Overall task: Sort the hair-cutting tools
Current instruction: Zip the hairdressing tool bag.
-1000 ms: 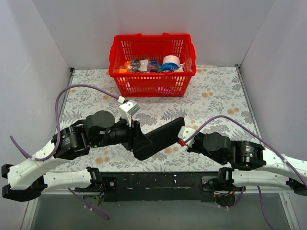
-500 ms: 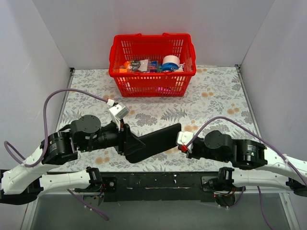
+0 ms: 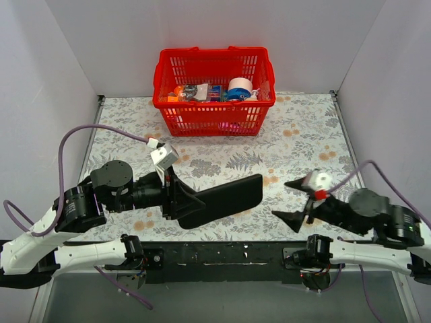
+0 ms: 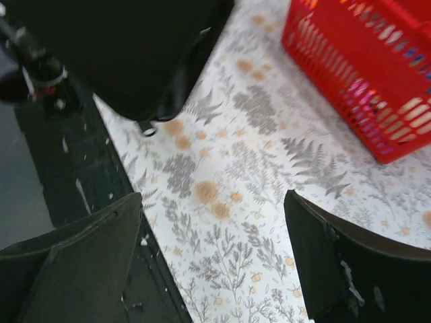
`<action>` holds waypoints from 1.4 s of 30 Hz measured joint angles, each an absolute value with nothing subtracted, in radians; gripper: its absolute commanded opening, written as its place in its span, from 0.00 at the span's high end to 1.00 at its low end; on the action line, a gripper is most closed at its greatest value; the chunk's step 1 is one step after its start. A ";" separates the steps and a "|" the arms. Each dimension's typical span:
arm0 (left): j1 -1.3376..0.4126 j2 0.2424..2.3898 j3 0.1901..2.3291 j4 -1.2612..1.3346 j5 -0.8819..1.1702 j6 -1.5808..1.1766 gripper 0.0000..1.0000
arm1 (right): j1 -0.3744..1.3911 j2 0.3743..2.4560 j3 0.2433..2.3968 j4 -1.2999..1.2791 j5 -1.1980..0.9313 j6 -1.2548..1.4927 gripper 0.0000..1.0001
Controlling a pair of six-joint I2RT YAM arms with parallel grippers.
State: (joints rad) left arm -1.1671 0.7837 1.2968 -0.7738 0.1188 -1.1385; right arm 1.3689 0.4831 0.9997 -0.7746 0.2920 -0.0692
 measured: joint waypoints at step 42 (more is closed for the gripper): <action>-1.167 0.818 1.253 -0.657 0.621 -0.937 1.00 | 1.371 0.439 1.016 -0.397 -0.236 0.321 0.20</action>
State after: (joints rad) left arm -1.1671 0.8177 1.2533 -0.6575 0.6209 -0.9375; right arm 1.3712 0.4393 1.0161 -0.3973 -0.2359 0.3210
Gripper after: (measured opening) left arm 0.308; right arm 0.820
